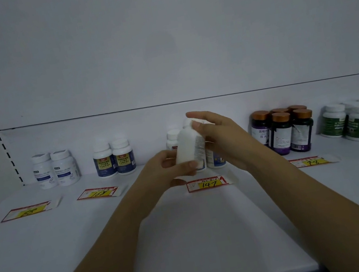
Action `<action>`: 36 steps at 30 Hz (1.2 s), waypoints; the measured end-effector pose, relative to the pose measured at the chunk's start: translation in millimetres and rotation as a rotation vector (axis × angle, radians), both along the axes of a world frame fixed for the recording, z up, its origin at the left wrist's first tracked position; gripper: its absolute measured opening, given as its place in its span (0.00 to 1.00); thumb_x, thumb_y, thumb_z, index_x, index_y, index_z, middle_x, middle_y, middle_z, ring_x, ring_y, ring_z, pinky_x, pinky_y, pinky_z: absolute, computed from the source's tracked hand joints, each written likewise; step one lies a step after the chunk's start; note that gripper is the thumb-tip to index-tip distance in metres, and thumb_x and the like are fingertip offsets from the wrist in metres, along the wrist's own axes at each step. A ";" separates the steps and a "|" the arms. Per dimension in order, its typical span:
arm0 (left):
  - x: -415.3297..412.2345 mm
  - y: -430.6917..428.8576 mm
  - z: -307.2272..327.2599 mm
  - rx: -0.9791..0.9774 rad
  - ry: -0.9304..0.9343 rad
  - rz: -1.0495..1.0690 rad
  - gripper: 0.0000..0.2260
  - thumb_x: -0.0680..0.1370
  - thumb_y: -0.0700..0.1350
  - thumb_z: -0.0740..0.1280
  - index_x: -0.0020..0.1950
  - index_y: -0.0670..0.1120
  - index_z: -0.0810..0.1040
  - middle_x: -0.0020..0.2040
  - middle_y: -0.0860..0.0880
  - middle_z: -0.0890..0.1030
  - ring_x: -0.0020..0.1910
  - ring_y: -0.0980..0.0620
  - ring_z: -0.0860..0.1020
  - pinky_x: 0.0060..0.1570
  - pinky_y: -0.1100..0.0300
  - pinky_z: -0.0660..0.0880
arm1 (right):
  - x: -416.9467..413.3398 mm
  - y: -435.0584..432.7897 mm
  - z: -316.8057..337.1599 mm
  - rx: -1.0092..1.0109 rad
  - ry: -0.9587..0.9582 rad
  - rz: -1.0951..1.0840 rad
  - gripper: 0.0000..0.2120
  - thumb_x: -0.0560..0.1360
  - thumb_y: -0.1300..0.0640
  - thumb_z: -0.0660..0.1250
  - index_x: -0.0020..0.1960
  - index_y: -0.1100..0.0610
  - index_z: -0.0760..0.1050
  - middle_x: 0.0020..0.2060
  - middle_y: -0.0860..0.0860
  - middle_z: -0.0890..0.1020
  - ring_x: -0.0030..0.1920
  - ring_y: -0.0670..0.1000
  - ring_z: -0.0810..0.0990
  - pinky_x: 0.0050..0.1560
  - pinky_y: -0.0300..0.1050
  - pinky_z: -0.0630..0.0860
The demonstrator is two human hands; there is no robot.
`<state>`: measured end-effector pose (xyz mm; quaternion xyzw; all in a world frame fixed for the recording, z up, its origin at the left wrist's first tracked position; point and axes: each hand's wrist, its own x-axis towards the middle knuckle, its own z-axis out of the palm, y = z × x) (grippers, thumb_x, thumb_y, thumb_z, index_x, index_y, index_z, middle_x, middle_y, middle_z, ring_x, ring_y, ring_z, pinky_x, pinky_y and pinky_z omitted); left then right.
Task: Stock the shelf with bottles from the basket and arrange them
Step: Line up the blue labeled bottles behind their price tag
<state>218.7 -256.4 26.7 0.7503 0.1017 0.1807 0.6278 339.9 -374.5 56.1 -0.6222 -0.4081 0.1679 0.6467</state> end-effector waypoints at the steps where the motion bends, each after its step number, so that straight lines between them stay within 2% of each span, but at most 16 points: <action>1: -1.0 -0.1 0.2 -0.015 -0.010 -0.011 0.22 0.69 0.44 0.74 0.61 0.46 0.72 0.54 0.49 0.81 0.48 0.52 0.83 0.43 0.62 0.79 | 1.5 0.5 -0.2 0.015 0.036 0.028 0.15 0.80 0.53 0.62 0.66 0.46 0.73 0.64 0.53 0.76 0.60 0.55 0.77 0.61 0.53 0.76; 3: -2.4 -1.8 0.1 0.057 -0.035 0.026 0.22 0.69 0.44 0.75 0.60 0.48 0.73 0.54 0.52 0.80 0.49 0.54 0.81 0.40 0.67 0.78 | -0.4 2.8 -1.2 0.027 0.066 0.057 0.16 0.79 0.52 0.63 0.67 0.46 0.72 0.65 0.53 0.74 0.61 0.55 0.76 0.61 0.52 0.76; 5: -2.6 -3.0 -0.4 0.148 -0.052 0.104 0.22 0.68 0.45 0.76 0.60 0.49 0.73 0.53 0.53 0.79 0.49 0.56 0.80 0.40 0.68 0.76 | -6.3 5.8 -2.0 -0.005 -0.016 0.004 0.19 0.77 0.48 0.64 0.67 0.47 0.70 0.63 0.50 0.74 0.59 0.52 0.77 0.55 0.46 0.78; 7: -2.1 -2.8 -1.1 0.201 -0.043 0.162 0.23 0.67 0.46 0.77 0.59 0.50 0.73 0.53 0.54 0.78 0.49 0.56 0.79 0.43 0.66 0.74 | -6.7 6.7 -3.4 -0.003 -0.068 -0.067 0.20 0.76 0.46 0.65 0.66 0.50 0.71 0.60 0.50 0.76 0.57 0.51 0.77 0.49 0.42 0.79; 9: -1.1 -2.4 -0.8 0.160 -0.027 0.129 0.24 0.67 0.45 0.76 0.60 0.49 0.73 0.53 0.52 0.79 0.50 0.54 0.80 0.46 0.63 0.77 | -5.0 3.9 -2.6 0.019 0.001 -0.055 0.17 0.77 0.50 0.66 0.64 0.50 0.73 0.59 0.51 0.77 0.57 0.52 0.78 0.47 0.42 0.80; 12: -1.7 -4.7 -1.3 0.010 0.009 -0.011 0.23 0.70 0.42 0.74 0.62 0.47 0.72 0.55 0.49 0.80 0.51 0.53 0.81 0.46 0.62 0.80 | -1.4 0.8 0.3 0.068 0.144 0.065 0.17 0.78 0.58 0.64 0.66 0.49 0.72 0.60 0.54 0.79 0.60 0.55 0.77 0.55 0.50 0.79; 14: -2.0 -5.6 -2.0 0.045 0.018 -0.011 0.22 0.70 0.41 0.74 0.62 0.46 0.73 0.53 0.50 0.80 0.49 0.54 0.81 0.42 0.65 0.79 | -2.6 2.6 0.7 0.088 0.173 0.146 0.18 0.79 0.60 0.62 0.67 0.49 0.70 0.61 0.53 0.78 0.61 0.55 0.76 0.58 0.50 0.77; 18: -2.0 -7.0 -1.7 0.235 0.020 0.188 0.27 0.66 0.45 0.78 0.61 0.47 0.70 0.53 0.52 0.77 0.49 0.56 0.78 0.43 0.66 0.75 | -6.4 8.9 -4.7 -0.019 0.019 0.038 0.24 0.75 0.46 0.66 0.70 0.45 0.66 0.62 0.50 0.74 0.59 0.51 0.76 0.51 0.42 0.77; 20: -2.2 -6.8 -1.5 0.254 0.041 0.204 0.30 0.65 0.45 0.78 0.62 0.46 0.68 0.55 0.51 0.76 0.51 0.55 0.77 0.45 0.65 0.76 | -3.8 8.6 -5.6 0.006 0.034 -0.007 0.26 0.74 0.46 0.68 0.70 0.46 0.67 0.61 0.52 0.76 0.57 0.50 0.78 0.50 0.42 0.78; 22: -3.0 -7.3 0.5 0.091 0.045 0.106 0.30 0.67 0.42 0.77 0.64 0.46 0.66 0.56 0.49 0.77 0.51 0.53 0.80 0.47 0.61 0.79 | 0.2 5.8 -5.0 0.054 0.096 0.001 0.25 0.75 0.50 0.68 0.70 0.45 0.68 0.61 0.52 0.77 0.56 0.51 0.79 0.51 0.44 0.79; 24: -3.3 -8.1 2.4 -0.132 0.027 -0.008 0.27 0.68 0.39 0.74 0.64 0.45 0.67 0.55 0.46 0.79 0.50 0.48 0.82 0.48 0.57 0.81 | 4.0 3.7 -3.9 0.061 0.092 0.016 0.22 0.77 0.51 0.67 0.69 0.41 0.68 0.61 0.52 0.77 0.57 0.53 0.79 0.56 0.51 0.79; 25: -3.5 -7.5 2.8 -0.153 0.021 -0.035 0.25 0.69 0.38 0.73 0.63 0.44 0.69 0.54 0.46 0.80 0.50 0.48 0.83 0.48 0.56 0.81 | 5.0 3.5 -3.7 0.056 0.081 0.028 0.21 0.78 0.52 0.65 0.69 0.40 0.68 0.60 0.51 0.78 0.58 0.54 0.79 0.58 0.54 0.77; 29: -3.5 -6.3 0.5 0.056 0.027 0.064 0.24 0.68 0.40 0.76 0.62 0.45 0.74 0.55 0.49 0.81 0.52 0.51 0.82 0.52 0.56 0.80 | 0.3 5.9 -2.9 0.003 0.082 0.058 0.20 0.78 0.50 0.63 0.69 0.44 0.67 0.59 0.50 0.77 0.58 0.54 0.78 0.53 0.50 0.78; 33: -2.2 -6.6 0.2 0.135 0.011 0.149 0.24 0.66 0.44 0.77 0.59 0.47 0.73 0.54 0.51 0.80 0.51 0.52 0.81 0.51 0.57 0.78 | -2.8 4.3 -2.8 -0.019 0.036 0.003 0.14 0.76 0.48 0.65 0.60 0.52 0.75 0.52 0.50 0.82 0.52 0.52 0.83 0.45 0.42 0.80; 34: -1.9 -6.5 0.7 0.141 0.008 0.151 0.24 0.66 0.44 0.77 0.59 0.48 0.72 0.53 0.51 0.79 0.51 0.52 0.80 0.50 0.59 0.78 | -2.3 2.9 -2.4 -0.004 0.076 0.014 0.12 0.77 0.49 0.65 0.58 0.53 0.76 0.51 0.51 0.83 0.51 0.52 0.83 0.46 0.43 0.81; 36: -2.6 -6.3 1.6 0.153 0.011 0.148 0.23 0.67 0.45 0.76 0.59 0.49 0.72 0.53 0.53 0.79 0.50 0.55 0.80 0.47 0.63 0.76 | 1.2 1.3 -1.9 0.009 0.142 0.029 0.13 0.79 0.52 0.63 0.62 0.55 0.76 0.53 0.53 0.82 0.54 0.54 0.82 0.54 0.49 0.79</action>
